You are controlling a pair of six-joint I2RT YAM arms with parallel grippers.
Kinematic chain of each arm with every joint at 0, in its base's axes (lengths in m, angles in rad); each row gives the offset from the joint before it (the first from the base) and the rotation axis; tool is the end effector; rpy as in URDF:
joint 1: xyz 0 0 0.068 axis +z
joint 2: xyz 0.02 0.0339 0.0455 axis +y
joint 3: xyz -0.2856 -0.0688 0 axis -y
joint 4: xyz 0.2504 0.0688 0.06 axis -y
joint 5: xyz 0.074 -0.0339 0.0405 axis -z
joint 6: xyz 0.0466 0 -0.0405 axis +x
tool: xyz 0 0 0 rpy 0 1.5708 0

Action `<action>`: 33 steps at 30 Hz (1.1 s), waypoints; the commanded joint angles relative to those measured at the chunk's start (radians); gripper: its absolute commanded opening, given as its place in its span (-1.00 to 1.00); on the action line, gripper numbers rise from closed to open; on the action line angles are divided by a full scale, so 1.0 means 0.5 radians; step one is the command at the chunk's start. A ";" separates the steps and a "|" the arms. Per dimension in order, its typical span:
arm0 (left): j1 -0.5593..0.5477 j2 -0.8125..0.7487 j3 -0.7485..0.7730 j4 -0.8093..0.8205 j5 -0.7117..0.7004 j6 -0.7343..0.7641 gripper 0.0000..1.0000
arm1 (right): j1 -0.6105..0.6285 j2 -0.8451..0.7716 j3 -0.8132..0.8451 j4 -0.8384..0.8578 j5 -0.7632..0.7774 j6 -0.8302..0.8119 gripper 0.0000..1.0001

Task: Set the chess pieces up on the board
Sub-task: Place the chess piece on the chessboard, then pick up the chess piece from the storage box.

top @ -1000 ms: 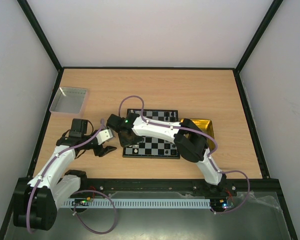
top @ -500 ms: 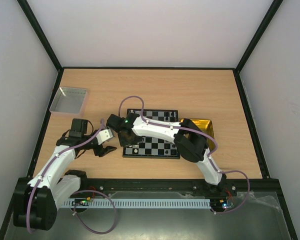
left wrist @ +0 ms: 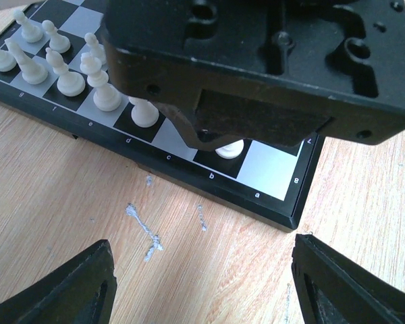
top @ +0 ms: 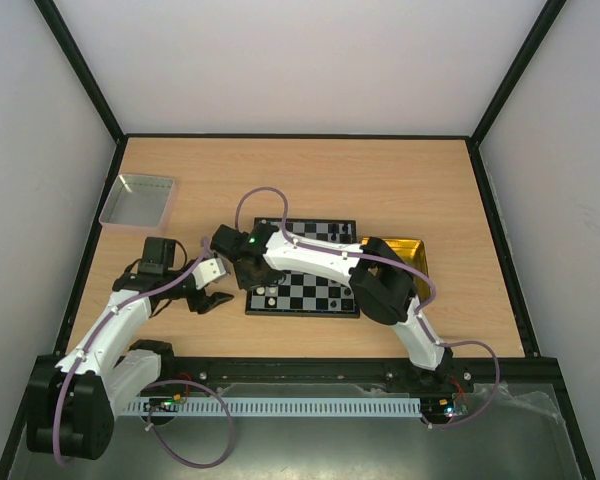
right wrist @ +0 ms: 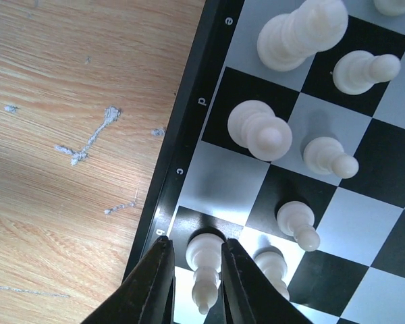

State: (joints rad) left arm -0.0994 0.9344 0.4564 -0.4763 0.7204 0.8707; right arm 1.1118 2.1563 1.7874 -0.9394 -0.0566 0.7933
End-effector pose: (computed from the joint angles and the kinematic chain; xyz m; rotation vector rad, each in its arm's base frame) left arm 0.1594 -0.0468 0.1923 1.2975 1.8788 -0.5196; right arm 0.2033 0.4174 0.2008 -0.4888 2.9726 0.3735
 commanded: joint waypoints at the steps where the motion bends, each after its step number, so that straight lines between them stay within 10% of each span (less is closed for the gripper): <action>1: 0.015 0.012 -0.012 0.026 0.029 0.010 0.44 | -0.024 -0.059 0.057 -0.094 0.099 0.018 -0.62; 18: -0.041 0.189 0.337 -0.096 0.010 -0.100 0.42 | -0.375 -0.932 -0.705 -0.019 0.277 0.104 -0.61; 33: -0.923 0.656 0.804 0.063 -0.303 -0.531 0.45 | -1.057 -1.676 -1.589 0.065 0.166 0.022 -0.62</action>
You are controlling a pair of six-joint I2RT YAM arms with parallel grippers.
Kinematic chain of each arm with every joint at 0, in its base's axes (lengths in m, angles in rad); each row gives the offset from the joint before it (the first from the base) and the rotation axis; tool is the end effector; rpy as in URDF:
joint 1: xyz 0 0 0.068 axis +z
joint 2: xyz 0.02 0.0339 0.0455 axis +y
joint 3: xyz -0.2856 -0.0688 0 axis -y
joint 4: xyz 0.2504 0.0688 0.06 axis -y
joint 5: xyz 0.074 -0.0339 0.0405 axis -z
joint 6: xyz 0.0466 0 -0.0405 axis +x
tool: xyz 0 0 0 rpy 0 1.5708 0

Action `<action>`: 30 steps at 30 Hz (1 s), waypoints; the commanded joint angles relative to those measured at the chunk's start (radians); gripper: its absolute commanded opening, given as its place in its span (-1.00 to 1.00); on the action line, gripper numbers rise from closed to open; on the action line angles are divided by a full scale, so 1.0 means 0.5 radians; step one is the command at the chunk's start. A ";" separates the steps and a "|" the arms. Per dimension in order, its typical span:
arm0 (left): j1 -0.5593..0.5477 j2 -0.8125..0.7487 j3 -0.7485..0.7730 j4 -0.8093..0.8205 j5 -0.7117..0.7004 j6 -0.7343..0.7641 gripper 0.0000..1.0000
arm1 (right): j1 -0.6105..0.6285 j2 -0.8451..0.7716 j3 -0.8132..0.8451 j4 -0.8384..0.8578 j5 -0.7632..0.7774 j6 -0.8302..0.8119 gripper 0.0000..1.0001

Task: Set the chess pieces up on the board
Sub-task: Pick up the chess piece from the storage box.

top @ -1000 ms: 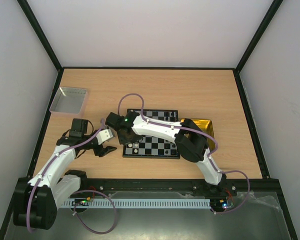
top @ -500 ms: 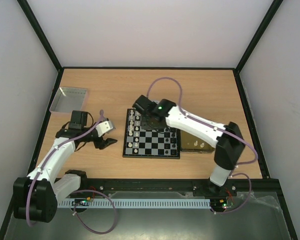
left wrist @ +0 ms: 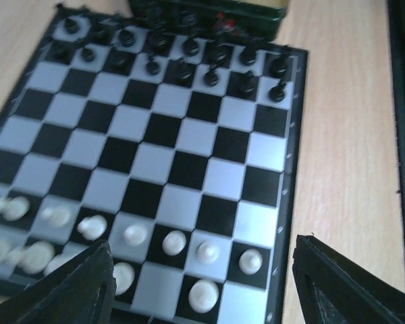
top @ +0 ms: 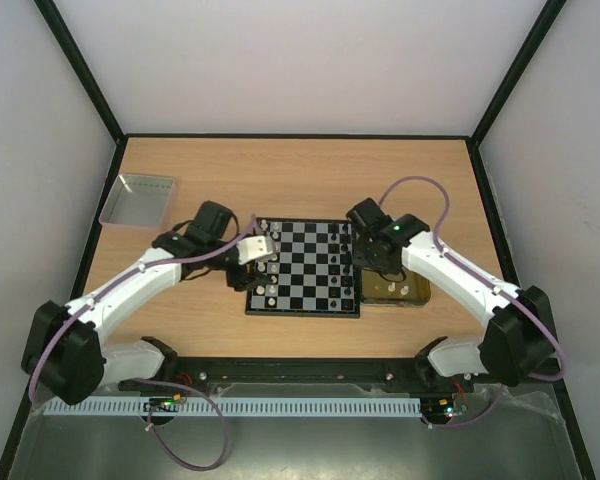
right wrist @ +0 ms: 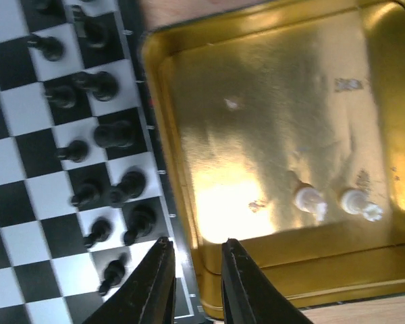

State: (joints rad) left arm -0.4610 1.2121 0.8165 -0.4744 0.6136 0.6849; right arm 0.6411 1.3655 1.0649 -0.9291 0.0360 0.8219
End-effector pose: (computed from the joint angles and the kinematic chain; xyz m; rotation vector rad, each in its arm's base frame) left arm 0.2086 -0.1336 0.2541 1.4781 1.7974 -0.6334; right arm 0.2086 0.1536 0.2626 0.2661 2.8373 0.2897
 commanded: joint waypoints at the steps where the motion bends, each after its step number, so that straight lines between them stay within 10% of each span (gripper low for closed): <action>1: -0.260 0.149 0.115 0.080 -0.108 -0.194 0.46 | -0.149 -0.107 -0.185 0.057 -0.031 -0.045 -0.62; 30: -0.719 0.890 0.593 0.594 -0.261 -0.620 0.48 | -0.712 -0.006 -0.553 0.297 -0.161 -0.276 -0.63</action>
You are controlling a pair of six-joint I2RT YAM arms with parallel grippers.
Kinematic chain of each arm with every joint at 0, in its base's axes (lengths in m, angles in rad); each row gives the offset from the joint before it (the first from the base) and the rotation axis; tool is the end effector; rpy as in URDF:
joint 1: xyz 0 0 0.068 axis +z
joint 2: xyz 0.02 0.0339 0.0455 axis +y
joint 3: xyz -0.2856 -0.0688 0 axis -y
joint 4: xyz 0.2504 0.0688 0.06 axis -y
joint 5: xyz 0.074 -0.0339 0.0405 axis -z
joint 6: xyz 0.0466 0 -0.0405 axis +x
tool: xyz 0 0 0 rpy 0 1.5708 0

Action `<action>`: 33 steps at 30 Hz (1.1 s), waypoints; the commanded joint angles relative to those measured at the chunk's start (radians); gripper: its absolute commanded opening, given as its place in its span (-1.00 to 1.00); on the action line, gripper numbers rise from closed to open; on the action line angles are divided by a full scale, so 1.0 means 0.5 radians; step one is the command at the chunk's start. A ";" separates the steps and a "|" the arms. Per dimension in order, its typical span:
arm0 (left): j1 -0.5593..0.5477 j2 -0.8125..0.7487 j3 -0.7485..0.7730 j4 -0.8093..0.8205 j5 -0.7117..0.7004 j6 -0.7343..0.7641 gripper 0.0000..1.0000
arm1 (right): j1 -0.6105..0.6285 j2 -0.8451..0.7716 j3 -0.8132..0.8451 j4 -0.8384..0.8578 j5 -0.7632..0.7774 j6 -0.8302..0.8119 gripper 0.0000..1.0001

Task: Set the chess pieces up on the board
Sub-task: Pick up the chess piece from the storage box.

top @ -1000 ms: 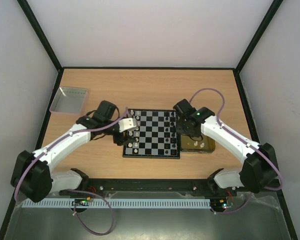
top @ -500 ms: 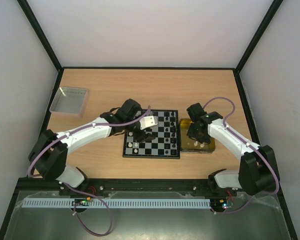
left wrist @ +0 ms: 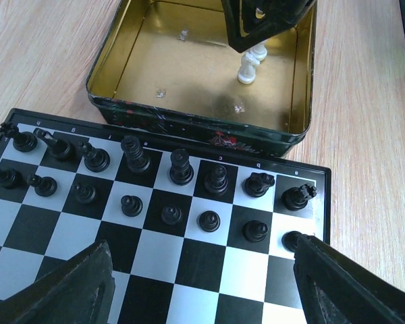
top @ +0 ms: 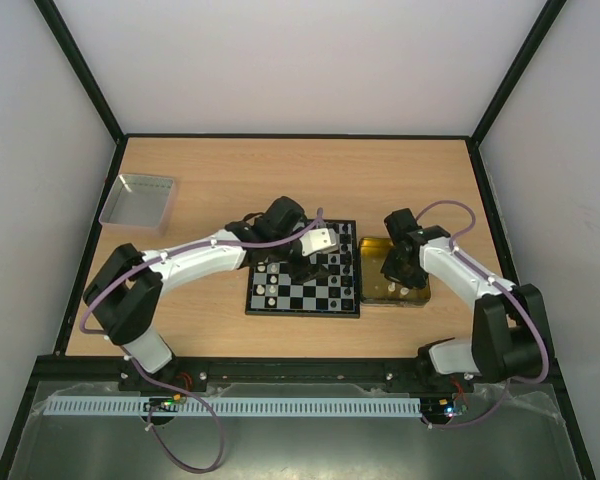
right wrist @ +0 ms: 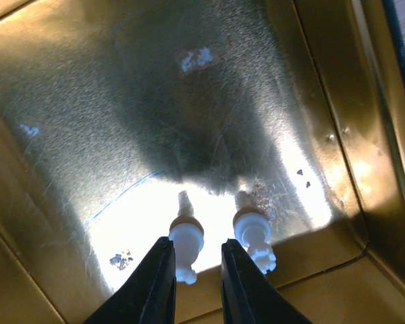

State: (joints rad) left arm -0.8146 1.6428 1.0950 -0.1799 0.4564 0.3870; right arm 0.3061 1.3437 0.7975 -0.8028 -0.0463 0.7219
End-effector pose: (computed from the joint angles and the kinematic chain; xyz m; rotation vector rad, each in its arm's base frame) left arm 0.2403 -0.2847 0.2421 1.5024 1.7672 -0.7431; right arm 0.2161 0.0706 0.1954 0.6041 2.9008 0.2220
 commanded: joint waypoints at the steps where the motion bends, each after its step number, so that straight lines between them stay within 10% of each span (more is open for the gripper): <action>1: -0.012 0.033 0.031 -0.003 0.062 -0.019 0.48 | -0.049 0.046 -0.018 0.052 -0.002 -0.082 -0.63; 33: -0.010 -0.013 -0.013 -0.081 0.309 0.106 0.27 | -0.049 0.067 -0.084 0.091 -0.181 -0.133 -0.75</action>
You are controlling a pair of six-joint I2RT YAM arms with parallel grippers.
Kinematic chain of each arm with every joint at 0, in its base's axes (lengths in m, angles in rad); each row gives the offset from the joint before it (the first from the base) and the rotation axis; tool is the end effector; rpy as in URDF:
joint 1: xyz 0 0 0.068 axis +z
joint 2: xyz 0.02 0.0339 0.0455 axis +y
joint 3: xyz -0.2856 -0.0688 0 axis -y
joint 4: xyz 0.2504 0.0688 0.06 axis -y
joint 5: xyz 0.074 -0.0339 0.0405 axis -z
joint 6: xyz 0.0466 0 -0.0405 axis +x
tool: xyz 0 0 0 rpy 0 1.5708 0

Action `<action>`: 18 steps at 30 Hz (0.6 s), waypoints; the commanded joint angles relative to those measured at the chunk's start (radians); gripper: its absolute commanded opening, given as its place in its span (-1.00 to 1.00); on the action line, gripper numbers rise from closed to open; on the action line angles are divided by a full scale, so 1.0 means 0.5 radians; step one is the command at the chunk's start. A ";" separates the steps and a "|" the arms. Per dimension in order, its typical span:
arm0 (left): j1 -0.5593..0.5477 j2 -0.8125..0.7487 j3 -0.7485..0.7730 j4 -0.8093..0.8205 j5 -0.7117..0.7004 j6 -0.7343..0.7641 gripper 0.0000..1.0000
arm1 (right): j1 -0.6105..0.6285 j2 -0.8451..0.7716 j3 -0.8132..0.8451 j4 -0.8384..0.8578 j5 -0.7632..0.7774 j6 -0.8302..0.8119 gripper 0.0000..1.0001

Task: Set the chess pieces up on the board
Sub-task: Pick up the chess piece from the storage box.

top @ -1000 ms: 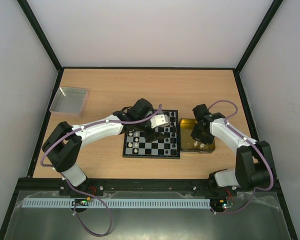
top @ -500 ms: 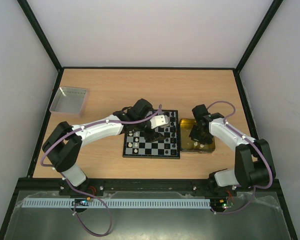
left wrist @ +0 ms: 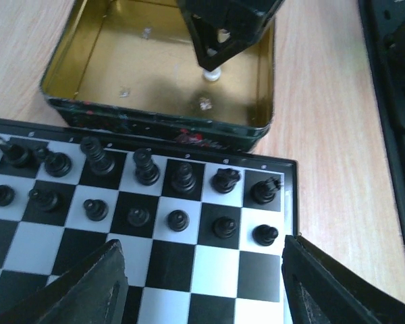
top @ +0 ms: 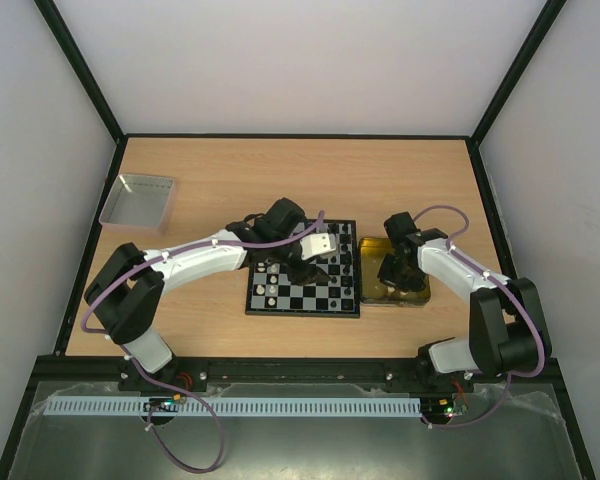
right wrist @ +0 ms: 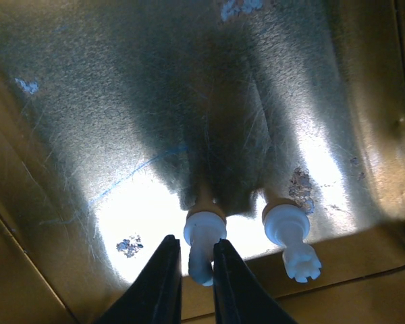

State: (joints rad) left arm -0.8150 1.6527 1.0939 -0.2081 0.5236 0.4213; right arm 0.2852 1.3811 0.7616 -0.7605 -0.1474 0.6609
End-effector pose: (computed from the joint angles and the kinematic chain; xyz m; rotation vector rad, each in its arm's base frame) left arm 0.2367 -0.2851 0.2369 1.5678 1.7464 -0.8066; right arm 0.2165 0.0706 0.1795 0.5432 2.9720 0.3303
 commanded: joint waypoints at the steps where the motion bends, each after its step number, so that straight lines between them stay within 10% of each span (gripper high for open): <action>1: -0.011 -0.040 -0.010 -0.018 0.230 0.035 0.25 | -0.008 -0.003 -0.011 0.007 0.024 -0.011 -0.79; 13: -0.016 -0.032 0.046 -0.121 0.583 0.068 0.12 | -0.007 0.016 -0.005 0.014 0.039 -0.011 -0.95; 18: -0.015 -0.050 0.043 -0.118 0.531 0.068 0.35 | -0.008 0.020 0.013 0.004 0.050 -0.009 -0.96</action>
State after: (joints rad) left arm -0.8162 1.6508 1.0950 -0.2550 0.7738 0.4454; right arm 0.2852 1.3823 0.7616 -0.7536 -0.1467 0.6575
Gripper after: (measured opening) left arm 0.647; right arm 0.030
